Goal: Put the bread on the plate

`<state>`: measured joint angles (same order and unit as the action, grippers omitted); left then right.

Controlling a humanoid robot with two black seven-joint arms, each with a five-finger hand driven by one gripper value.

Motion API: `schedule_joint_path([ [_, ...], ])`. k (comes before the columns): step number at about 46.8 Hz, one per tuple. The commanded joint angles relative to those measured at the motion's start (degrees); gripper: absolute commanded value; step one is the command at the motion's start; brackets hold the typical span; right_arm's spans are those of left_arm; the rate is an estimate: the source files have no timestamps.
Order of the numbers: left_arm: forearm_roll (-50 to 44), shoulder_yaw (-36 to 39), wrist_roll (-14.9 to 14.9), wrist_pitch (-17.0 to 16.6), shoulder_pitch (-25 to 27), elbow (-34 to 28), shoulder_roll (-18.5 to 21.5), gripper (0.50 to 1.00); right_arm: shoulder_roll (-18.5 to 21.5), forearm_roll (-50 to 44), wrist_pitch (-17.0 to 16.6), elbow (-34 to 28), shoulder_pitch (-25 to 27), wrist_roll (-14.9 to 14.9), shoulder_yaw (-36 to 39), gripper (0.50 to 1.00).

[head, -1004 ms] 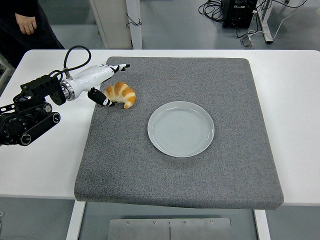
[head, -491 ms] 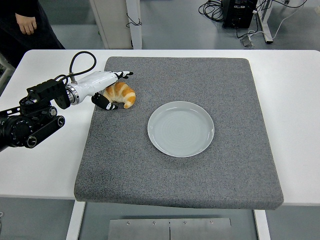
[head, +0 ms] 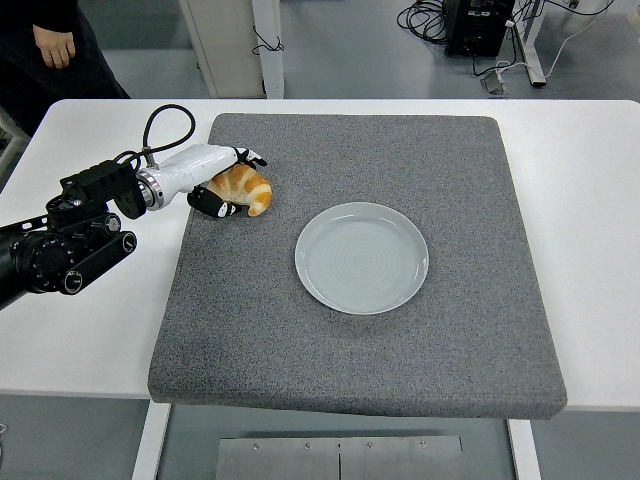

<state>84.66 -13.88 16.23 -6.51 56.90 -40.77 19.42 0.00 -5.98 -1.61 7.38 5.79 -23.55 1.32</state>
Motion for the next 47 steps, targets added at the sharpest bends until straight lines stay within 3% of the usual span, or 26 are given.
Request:
schedule_joint_path([
  [1, 0.0, 0.0, -0.1, 0.0, 0.4, 0.0, 0.0, 0.660, 0.0, 0.0, -0.1, 0.0, 0.0, 0.0, 0.0, 1.000],
  [20, -5.6, -0.1, -0.1, 0.0, 2.9, -0.6, 0.1, 0.519, 0.0, 0.0, 0.0, 0.0, 0.0, 0.0, 0.0, 1.000],
  [33, -8.1, -0.6, 0.6, 0.4, 4.2, -1.5, 1.1, 0.519, 0.0, 0.0, 0.0, 0.0, 0.0, 0.0, 0.0, 1.000],
  [47, -10.2, -1.5, 1.6, 0.6, 4.7, -13.5, 6.9, 0.525, 0.0, 0.0, 0.0, 0.0, 0.0, 0.0, 0.0, 1.000],
])
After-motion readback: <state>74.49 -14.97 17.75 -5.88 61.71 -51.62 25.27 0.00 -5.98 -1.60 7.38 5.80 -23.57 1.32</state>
